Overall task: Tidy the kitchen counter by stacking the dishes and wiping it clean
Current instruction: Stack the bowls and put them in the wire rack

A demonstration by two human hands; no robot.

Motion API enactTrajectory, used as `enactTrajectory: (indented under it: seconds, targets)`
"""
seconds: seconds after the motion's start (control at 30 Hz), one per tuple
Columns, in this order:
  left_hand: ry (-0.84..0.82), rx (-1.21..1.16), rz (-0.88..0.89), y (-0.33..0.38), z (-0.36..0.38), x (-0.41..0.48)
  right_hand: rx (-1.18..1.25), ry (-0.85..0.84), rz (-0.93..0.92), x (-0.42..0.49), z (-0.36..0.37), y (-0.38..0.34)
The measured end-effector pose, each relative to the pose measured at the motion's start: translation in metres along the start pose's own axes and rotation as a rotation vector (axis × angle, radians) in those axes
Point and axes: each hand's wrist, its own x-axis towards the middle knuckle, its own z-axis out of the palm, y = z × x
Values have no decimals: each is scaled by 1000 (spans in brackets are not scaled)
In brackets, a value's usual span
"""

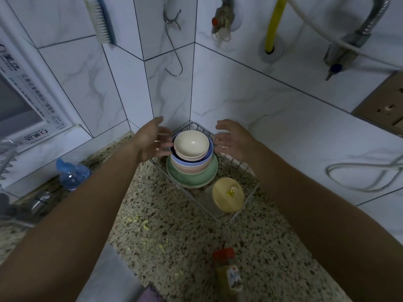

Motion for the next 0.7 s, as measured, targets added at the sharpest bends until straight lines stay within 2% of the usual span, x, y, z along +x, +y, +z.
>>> enactTrajectory:
  seconds: [0.1,0.2,0.33,0.53,0.7]
  targets:
    - [-27,-115,67,-7,0,-19,35,-28,1,-19,-20,5]
    - [-40,-132,88,-13,10,-42,35,-51,-16,-44,-43,13]
    - [-49,-139,134,-22,36,-74,57,-18,-59,-80,-77,25]
    - [-186,-197,213,-49,80,-128,112,21,-78,-150,-136,52]
    - [-176,-205,273,-83,124,-158,129,82,-88,-205,-192,89]
